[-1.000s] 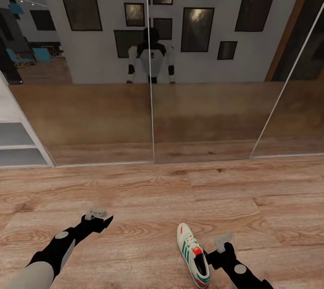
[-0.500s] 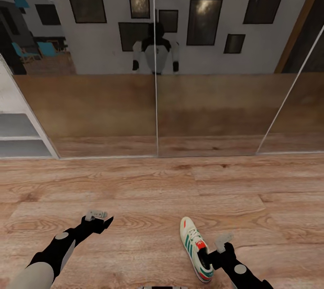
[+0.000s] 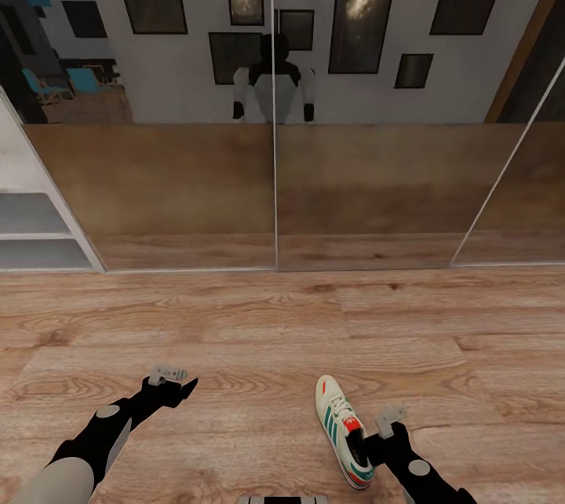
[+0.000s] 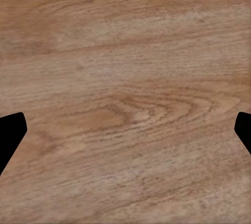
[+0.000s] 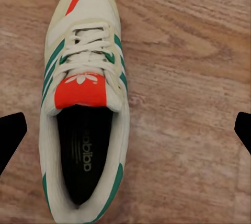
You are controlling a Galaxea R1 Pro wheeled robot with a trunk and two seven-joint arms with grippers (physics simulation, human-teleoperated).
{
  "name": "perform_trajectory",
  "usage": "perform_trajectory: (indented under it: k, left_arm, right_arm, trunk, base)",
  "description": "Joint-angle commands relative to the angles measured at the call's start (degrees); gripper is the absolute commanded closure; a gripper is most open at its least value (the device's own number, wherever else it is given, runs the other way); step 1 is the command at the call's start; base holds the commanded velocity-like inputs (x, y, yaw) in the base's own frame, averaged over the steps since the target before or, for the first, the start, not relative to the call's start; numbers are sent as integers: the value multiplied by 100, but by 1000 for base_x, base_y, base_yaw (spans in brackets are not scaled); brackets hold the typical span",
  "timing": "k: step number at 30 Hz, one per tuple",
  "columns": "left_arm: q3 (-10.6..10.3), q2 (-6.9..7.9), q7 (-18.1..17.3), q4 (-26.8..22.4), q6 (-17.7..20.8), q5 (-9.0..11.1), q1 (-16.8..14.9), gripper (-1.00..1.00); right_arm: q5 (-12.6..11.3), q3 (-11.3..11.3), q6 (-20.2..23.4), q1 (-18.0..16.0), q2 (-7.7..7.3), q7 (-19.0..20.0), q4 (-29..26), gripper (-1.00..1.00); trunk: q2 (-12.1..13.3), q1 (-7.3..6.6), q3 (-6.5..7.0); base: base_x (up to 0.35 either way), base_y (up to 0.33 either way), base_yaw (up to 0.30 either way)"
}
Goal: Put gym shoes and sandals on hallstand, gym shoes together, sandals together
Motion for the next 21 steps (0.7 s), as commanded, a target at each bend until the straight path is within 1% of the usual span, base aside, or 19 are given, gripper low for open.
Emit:
perform_trajectory:
  k: [1, 6, 15, 18, 21]
  left_arm:
    - [44, -5, -27, 1, -36, -62, -6, -100]
    - [41, -4, -27, -3, -35, -63, -14, -100]
    - [40, -1, -26, -11, -30, -62, -34, -100]
    - [40, -3, -29, -13, -29, -63, -46, -100]
    - [40, -5, -32, -14, -28, -63, -55, -100]
  right_arm:
    - [51, -16, -17, -2, 0, 10, -7, -100]
    - [-11, -99, -21, -2, 5, 4, -126, -100]
    - [-134, -489, -18, -2, 6, 7, -403, -100]
    - [-148, -565, -22, -2, 3, 22, -436, -100]
    - [-151, -578, -22, -1, 2, 35, -447, -100]
  trunk:
    - [-2, -1, -5]
    - [-2, -1, -5]
    - [-2, -1, -5]
    - [-2, -1, -5]
    - [-2, -1, -5]
  base:
    - [0, 0, 3]
    - [0, 0, 1]
    - [0, 0, 0]
    - [0, 0, 0]
    - [0, 0, 0]
